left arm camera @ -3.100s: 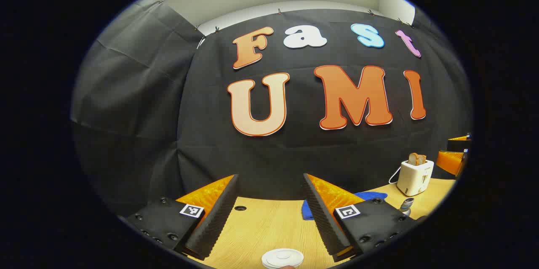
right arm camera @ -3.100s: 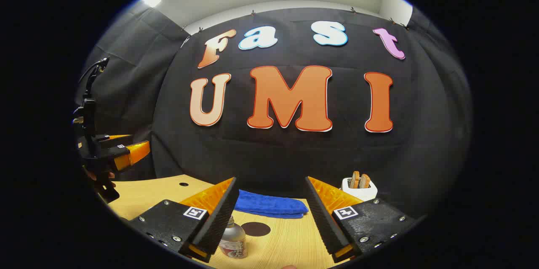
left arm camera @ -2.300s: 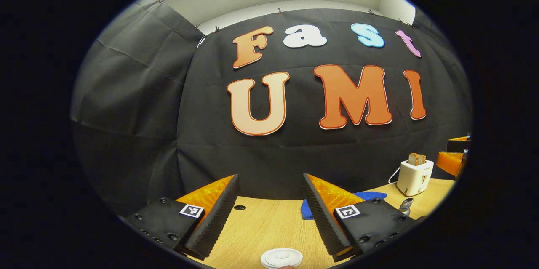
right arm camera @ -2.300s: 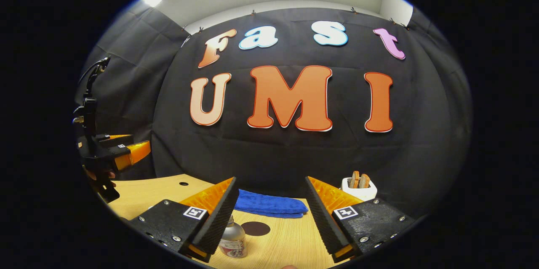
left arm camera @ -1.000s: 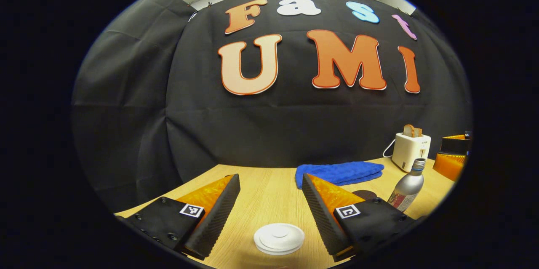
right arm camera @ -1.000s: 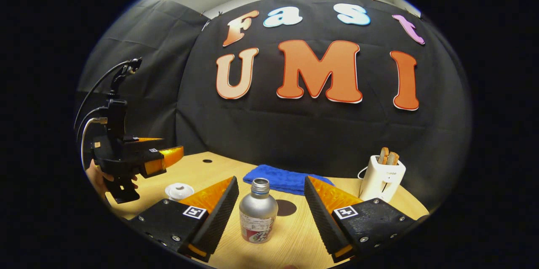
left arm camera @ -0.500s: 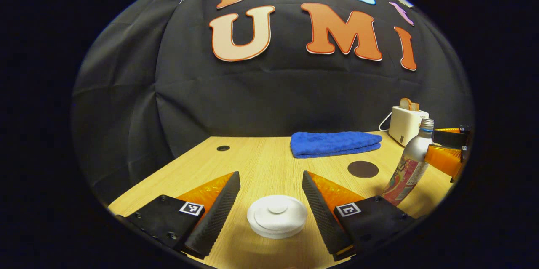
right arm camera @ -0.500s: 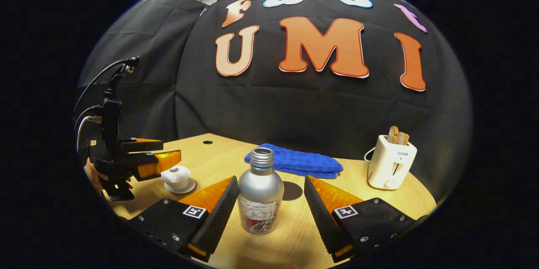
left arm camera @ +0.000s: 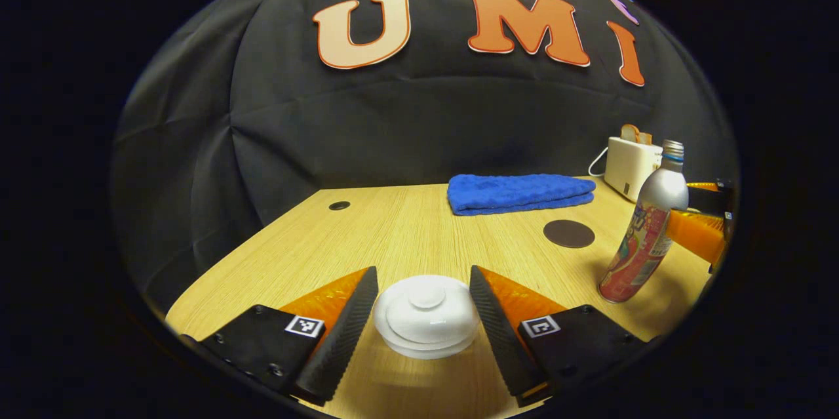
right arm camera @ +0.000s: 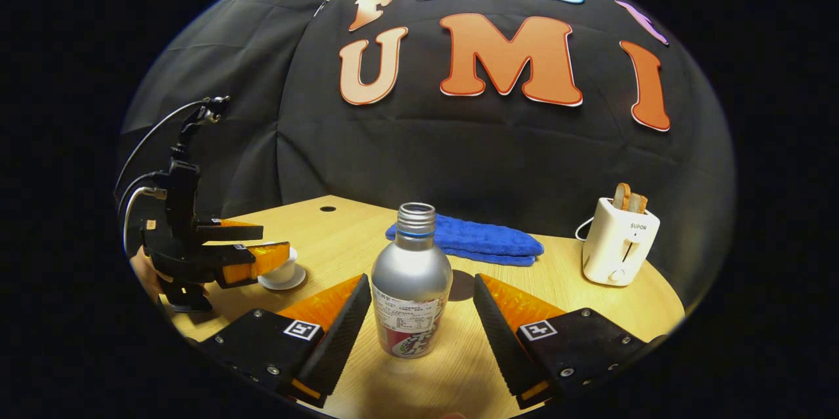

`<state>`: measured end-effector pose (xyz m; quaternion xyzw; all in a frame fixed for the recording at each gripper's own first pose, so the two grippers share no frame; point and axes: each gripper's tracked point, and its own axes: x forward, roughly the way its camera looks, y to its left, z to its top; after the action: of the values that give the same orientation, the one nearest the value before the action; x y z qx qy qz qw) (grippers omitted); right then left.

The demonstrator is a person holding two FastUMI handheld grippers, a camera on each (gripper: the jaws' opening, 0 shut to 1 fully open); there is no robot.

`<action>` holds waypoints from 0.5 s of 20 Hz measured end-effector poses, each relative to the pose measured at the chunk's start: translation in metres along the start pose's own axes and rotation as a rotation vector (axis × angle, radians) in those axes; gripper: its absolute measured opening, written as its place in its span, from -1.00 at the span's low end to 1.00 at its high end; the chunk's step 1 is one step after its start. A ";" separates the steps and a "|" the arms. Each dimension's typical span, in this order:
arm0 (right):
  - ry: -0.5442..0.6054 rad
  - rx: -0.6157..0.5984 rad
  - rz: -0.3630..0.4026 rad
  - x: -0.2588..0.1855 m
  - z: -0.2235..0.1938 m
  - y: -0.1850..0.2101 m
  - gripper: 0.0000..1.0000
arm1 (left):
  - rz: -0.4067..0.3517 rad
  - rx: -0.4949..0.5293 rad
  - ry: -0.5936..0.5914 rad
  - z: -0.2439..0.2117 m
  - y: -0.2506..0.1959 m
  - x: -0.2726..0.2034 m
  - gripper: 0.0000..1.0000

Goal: Open the teacup lid with one hand, grasp the water bottle and pour water into the teacup with the other hand; after pouring, place the water bottle on the coaster and then close the teacup lid.

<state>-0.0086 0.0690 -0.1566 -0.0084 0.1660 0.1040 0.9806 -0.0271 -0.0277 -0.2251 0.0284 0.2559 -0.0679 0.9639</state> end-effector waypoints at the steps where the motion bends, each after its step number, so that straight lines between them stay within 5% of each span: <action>1: 0.002 0.006 0.001 0.001 0.000 0.000 0.89 | -0.002 0.003 0.002 0.000 -0.002 0.000 0.65; 4: 0.004 0.017 0.007 0.003 -0.002 0.000 0.89 | -0.010 0.001 0.013 -0.001 -0.003 0.003 0.49; 10: 0.005 0.020 0.008 0.005 -0.003 0.001 0.89 | 0.015 0.005 0.009 -0.001 0.001 0.004 -0.14</action>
<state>-0.0053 0.0703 -0.1612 0.0017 0.1695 0.1065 0.9798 -0.0241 -0.0267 -0.2275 0.0330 0.2600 -0.0611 0.9631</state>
